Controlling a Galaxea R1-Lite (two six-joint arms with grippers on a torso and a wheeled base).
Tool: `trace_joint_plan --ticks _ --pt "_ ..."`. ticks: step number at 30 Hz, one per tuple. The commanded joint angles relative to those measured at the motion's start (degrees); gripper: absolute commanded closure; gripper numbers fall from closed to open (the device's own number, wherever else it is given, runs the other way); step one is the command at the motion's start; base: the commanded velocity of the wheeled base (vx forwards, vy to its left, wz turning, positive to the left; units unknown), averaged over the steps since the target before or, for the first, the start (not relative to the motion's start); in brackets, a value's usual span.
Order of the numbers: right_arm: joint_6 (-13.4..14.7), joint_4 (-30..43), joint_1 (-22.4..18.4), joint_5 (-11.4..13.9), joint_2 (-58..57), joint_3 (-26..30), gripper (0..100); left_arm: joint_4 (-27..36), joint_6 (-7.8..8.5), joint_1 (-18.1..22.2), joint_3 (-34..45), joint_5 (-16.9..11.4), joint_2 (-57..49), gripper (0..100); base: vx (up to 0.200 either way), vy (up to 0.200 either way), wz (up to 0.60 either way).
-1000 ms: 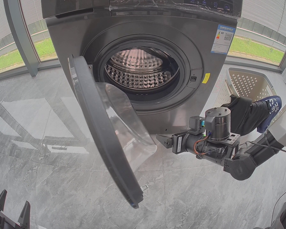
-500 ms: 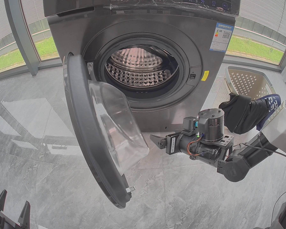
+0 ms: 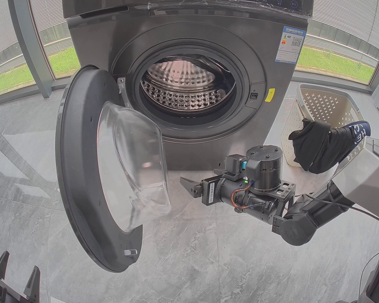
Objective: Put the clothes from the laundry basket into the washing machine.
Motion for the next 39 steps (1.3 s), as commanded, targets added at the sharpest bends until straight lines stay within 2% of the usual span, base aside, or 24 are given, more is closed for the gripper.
trace_joint_plan --ticks 1,10,16,33,39 --pt "-0.09 0.24 -1.13 0.23 1.93 -2.44 0 -0.04 -0.04 0.01 1.01 0.04 -0.68 0 0.0 0.0 0.0" --pt "0.0 -0.9 0.36 0.4 8.52 -7.1 0 -0.04 -0.04 0.01 1.01 0.04 -0.68 0 0.0 0.0 0.0" --pt "0.0 -3.19 3.26 0.05 11.86 -12.02 0 -0.04 -0.04 0.01 1.01 0.04 -0.68 0 0.0 0.0 0.0" --pt "0.35 -3.45 4.05 -0.12 13.62 -15.98 0 -0.04 -0.04 0.01 1.01 0.04 -0.68 0 0.0 0.0 0.0" --pt "0.44 -2.57 7.92 -0.12 17.66 -20.81 0 -0.04 -0.04 0.01 1.01 0.04 -0.68 0 0.0 0.0 0.0"
